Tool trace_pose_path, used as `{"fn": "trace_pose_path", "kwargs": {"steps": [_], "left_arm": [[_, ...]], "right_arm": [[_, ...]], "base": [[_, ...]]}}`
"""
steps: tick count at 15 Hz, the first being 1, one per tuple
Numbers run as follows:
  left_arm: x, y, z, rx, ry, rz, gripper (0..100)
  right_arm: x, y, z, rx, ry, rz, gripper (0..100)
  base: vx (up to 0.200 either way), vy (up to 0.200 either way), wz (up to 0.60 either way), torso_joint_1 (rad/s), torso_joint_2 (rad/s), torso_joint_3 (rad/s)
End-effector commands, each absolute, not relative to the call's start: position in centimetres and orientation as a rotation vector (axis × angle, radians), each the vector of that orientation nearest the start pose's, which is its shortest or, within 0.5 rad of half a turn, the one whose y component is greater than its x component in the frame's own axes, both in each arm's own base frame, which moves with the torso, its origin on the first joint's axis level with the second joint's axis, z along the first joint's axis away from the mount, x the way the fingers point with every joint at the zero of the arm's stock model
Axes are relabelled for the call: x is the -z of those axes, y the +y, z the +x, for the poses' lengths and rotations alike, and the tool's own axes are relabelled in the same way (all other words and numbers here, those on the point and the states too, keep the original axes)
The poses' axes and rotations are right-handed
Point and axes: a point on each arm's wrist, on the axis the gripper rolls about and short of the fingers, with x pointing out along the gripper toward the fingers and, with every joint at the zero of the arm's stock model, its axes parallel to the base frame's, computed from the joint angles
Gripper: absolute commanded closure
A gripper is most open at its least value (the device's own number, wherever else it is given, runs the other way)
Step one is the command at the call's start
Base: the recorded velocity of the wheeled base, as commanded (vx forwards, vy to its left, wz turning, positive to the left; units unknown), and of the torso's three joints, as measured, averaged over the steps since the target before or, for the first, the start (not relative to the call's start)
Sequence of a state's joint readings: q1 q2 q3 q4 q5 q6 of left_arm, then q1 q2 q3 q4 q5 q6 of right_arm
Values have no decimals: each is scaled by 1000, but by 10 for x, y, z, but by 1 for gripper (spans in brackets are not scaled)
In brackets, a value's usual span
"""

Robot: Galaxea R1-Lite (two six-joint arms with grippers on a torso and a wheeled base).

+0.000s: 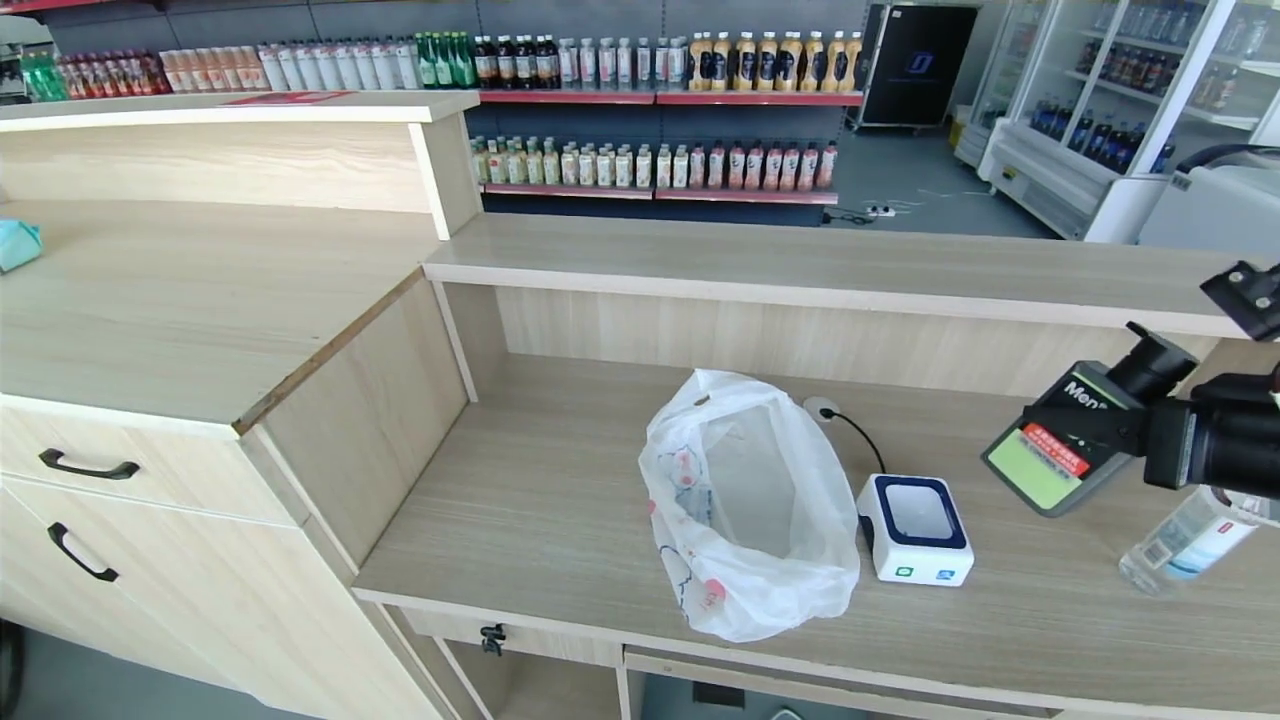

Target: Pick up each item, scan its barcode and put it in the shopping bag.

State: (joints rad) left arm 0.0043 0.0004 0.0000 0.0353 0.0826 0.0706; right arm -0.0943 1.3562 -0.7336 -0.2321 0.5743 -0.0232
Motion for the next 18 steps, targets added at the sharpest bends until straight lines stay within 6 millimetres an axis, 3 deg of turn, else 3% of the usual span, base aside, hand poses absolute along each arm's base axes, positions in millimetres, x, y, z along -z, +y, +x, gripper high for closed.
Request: {"fn": "trace_pose_path", "kwargs": {"steps": [1,3,6,8,13,18], "left_arm": [[-72,2,-23,-86,38,72,0],[-72,2,-23,-86,38,72,0],[-72,2,-23,-88,38,72,0],[-72,2,-23,-86,38,72,0],[-72,2,-23,-88,38,72,0],[-72,2,-23,-86,38,72,0]], "right_arm": [[-195,-50,242,-497,419,217,100],[-178,-70,254,-552,451,293,100],[-162,-80,271,-563,472,270,100],[-153,-85,270,-579,483,276,100],[-132,-85,268,-596,529,266,100],[-124,-86,273,-615,533,253,100]], "base": [[0,0,0,0,0,0],[0,0,0,0,0,0],[0,0,0,0,0,0],[0,0,0,0,0,0],[0,0,0,0,0,0],[0,0,0,0,0,0]]}}
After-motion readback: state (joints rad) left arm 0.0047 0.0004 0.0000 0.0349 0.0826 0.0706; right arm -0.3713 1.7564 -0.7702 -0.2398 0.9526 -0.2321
